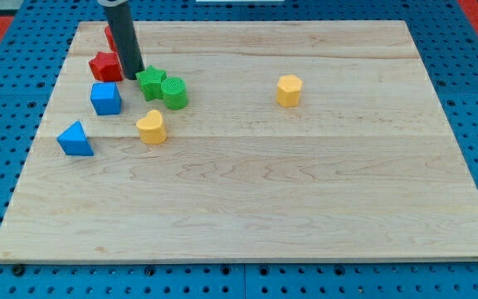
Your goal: Place the green star to the left of the green circle
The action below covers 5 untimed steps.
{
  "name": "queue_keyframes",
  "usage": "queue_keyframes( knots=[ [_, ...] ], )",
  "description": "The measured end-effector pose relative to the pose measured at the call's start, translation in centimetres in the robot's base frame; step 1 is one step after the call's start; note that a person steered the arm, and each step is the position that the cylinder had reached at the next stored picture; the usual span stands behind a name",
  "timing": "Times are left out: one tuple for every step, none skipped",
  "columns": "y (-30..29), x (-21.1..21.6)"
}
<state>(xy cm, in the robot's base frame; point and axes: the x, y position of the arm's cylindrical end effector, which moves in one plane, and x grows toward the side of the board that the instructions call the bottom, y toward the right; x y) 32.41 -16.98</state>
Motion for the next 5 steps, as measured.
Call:
queue_keyframes(
  knots=[
    [-0.1, 1.3],
    [-0.3, 2.5],
    [-0.3, 2.5],
    [-0.3, 2.7],
    [-0.5, 4.1]
  ],
)
